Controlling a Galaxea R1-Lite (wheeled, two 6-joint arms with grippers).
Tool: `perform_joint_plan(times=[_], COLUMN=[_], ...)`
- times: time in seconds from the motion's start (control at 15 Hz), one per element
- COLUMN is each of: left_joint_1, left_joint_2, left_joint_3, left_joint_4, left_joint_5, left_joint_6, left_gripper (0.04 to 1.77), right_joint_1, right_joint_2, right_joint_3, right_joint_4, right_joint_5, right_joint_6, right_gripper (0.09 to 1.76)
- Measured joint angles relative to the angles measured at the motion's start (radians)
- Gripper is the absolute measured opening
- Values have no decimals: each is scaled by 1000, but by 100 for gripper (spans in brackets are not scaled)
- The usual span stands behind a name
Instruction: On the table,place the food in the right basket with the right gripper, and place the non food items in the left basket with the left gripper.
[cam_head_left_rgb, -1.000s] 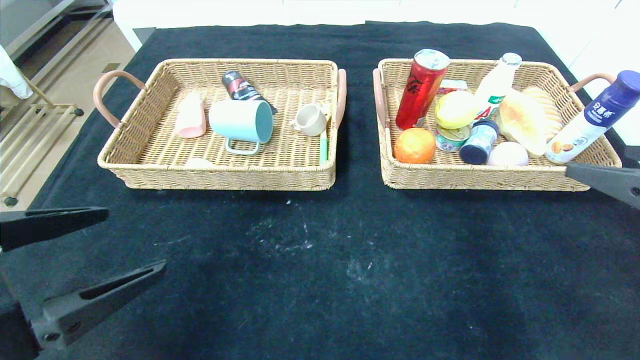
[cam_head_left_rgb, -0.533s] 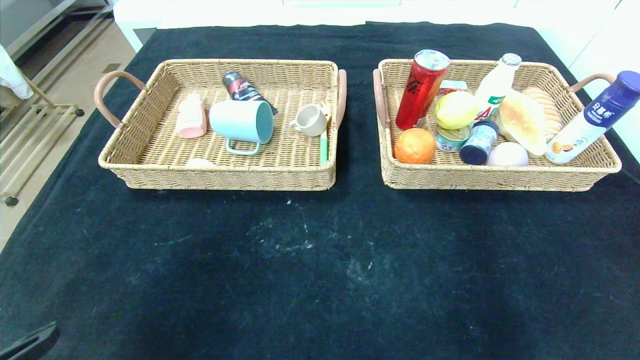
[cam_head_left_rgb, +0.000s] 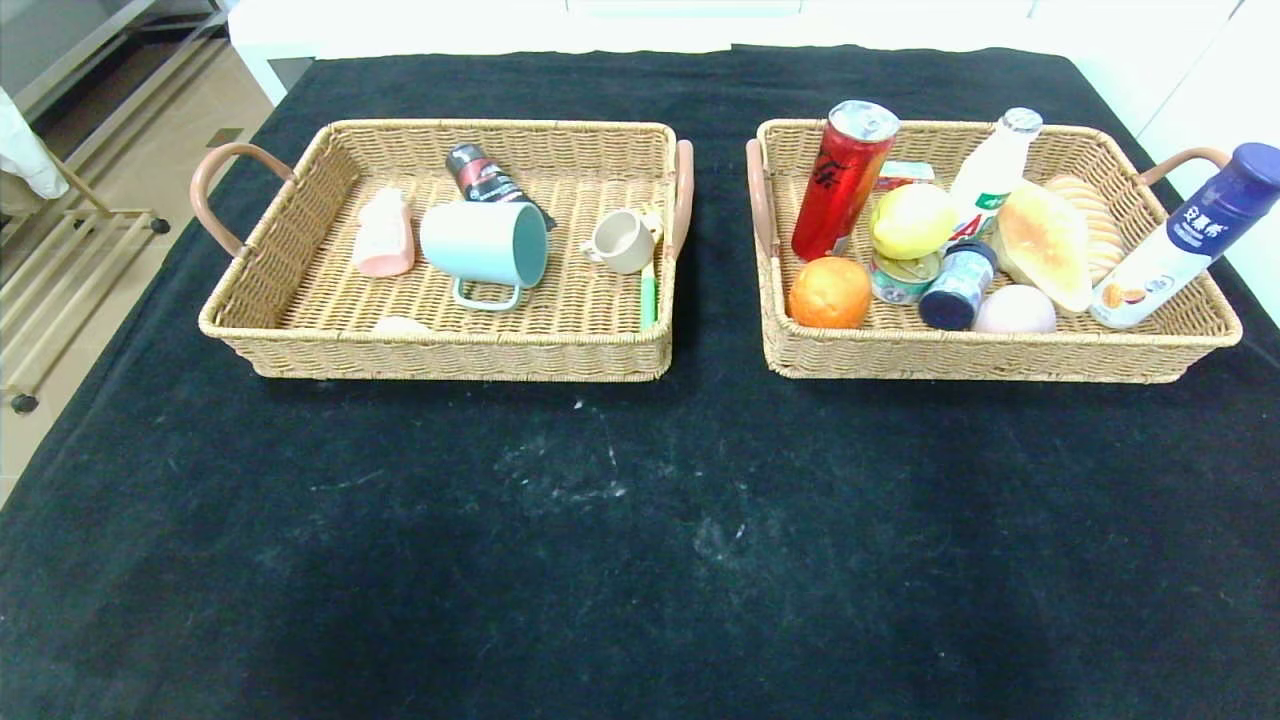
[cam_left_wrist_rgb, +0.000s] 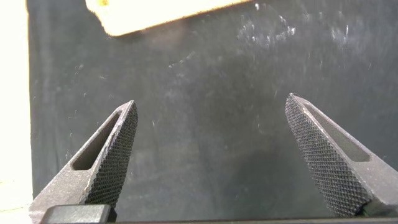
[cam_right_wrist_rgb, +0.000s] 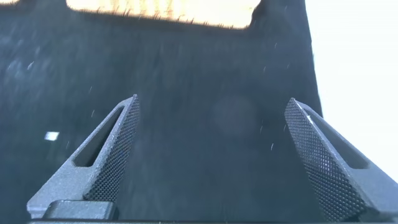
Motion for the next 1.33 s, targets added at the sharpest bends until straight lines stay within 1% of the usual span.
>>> perform_joint_plan(times=[0.2,0.33,0.4,0.53,0.67,0.8,0.93,1.0,1.13,1.27,1.33], left_joint_1=[50,82,89,95,94,92,92,92,92,92,92], left_joint_2=[-31,-58,-79,-132,-186,-231,-275,-289,-306,-314,-316], left_joint_3=[-39,-45,-39,2,59,134,235,284,388,496,555], left_joint_4=[12,26,35,37,22,-59,-187,-239,-333,-439,-499], left_joint_5=[-6,-10,-13,-16,-22,-34,-28,-17,-2,-3,-5], left_joint_6=[-3,-3,-2,0,1,0,-8,-14,-15,-16,-15], left_gripper=[172,172,172,172,172,172,172,172,172,172,172], right_joint_1=[1,3,4,5,5,6,6,6,7,9,11], right_joint_2=[-116,-164,-184,-216,-240,-254,-260,-262,-271,-285,-292], right_joint_3=[50,71,81,102,142,222,327,374,466,562,613], right_joint_4=[29,28,28,19,-73,-251,-406,-447,-483,-514,-552], right_joint_5=[22,48,47,39,33,-5,-45,-52,-44,-23,-19], right_joint_6=[-1,-1,-2,-6,-7,-10,-23,-28,-45,-62,-65], right_gripper=[170,170,170,170,170,170,170,170,170,170,170])
